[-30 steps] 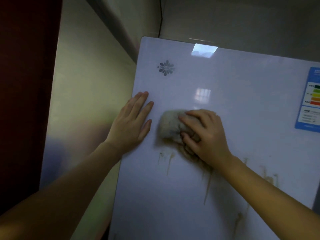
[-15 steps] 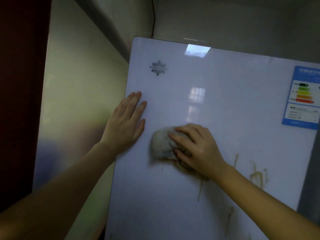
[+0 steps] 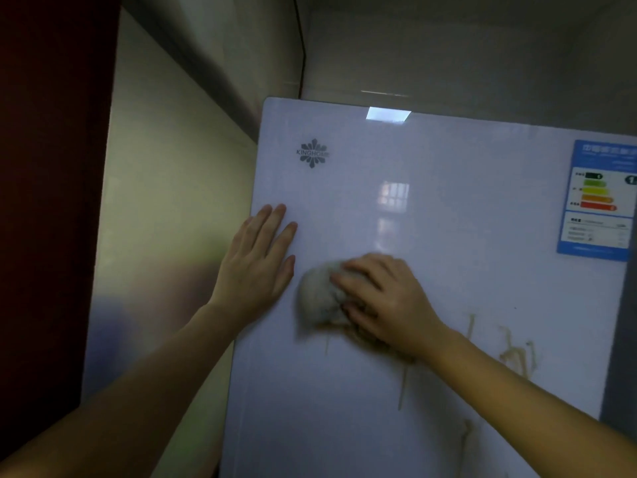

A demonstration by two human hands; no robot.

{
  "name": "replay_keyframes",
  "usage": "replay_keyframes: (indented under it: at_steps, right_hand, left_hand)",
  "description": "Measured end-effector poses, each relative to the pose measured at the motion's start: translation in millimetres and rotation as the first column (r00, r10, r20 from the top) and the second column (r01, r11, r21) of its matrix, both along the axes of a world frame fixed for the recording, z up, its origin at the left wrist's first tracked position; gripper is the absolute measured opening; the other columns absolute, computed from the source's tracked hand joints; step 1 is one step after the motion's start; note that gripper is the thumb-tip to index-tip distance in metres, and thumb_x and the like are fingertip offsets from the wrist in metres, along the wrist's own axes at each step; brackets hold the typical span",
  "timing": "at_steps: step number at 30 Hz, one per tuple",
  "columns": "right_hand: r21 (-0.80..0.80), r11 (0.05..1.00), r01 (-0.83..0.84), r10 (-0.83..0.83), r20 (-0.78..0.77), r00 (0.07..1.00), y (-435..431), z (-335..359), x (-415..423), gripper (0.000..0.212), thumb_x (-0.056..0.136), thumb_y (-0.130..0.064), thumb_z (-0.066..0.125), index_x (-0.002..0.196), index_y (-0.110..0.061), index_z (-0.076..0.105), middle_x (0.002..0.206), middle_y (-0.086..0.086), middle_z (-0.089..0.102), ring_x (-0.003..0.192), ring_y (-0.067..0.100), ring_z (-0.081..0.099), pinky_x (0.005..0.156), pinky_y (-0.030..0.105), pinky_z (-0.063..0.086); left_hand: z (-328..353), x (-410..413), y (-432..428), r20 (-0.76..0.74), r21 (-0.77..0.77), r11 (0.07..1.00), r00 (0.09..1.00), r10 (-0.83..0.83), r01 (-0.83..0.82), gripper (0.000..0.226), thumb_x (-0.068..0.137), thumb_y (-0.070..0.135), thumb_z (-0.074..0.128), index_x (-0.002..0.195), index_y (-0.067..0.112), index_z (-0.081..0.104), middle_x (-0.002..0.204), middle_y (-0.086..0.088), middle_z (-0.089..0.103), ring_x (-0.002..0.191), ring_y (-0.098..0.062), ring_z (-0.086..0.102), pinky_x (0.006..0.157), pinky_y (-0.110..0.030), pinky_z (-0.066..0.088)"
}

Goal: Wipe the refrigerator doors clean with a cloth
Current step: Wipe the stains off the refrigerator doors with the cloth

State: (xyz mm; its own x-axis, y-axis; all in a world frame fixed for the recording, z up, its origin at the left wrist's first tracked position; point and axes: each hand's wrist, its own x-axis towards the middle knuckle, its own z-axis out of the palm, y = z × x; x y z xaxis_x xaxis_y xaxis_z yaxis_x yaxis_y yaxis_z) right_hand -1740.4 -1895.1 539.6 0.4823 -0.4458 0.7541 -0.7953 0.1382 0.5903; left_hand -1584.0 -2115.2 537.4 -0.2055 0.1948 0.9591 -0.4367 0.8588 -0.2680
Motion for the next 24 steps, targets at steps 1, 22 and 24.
replay_keyframes:
  at_steps: [1,22,24]
  right_hand:
    - [0.056,0.998,-0.002,0.005,-0.053,0.999,0.1,-7.5,-0.5,0.034,0.096,-0.028,0.067,0.127,-0.015,0.071,0.126,0.012,0.068,0.111,0.034,0.063,0.089,0.041,0.049]
    - [0.011,1.000,0.018,-0.018,0.041,0.999,-7.5,-26.5,13.1,0.039,0.089,-0.025,0.074,0.126,-0.016,0.071,0.124,0.010,0.068,0.111,0.033,0.061,0.085,0.041,0.047]
    - [0.001,1.000,0.025,-0.025,0.056,0.998,-7.3,-25.7,13.4,0.037,0.090,-0.026,0.073,0.125,-0.017,0.071,0.124,0.009,0.068,0.111,0.032,0.060,0.085,0.041,0.047]
  left_hand:
    - [-0.3,-0.9,0.1,-0.001,0.003,1.000,1.000,-0.001,0.001,0.048,0.100,0.030,0.048,0.140,0.005,0.053,0.156,-0.020,0.041,0.144,-0.039,0.039,0.116,-0.053,0.036]
    - [-30.0,4.6,8.6,-0.065,0.140,0.986,0.995,-0.077,0.086,0.047,0.101,0.031,0.047,0.141,0.006,0.052,0.156,-0.019,0.041,0.146,-0.036,0.038,0.118,-0.045,0.034]
    - [-42.2,5.4,9.2,-0.094,0.145,0.984,0.991,-0.090,0.103,0.045,0.102,0.030,0.048,0.139,0.006,0.055,0.155,-0.020,0.043,0.145,-0.035,0.040,0.116,-0.043,0.035]
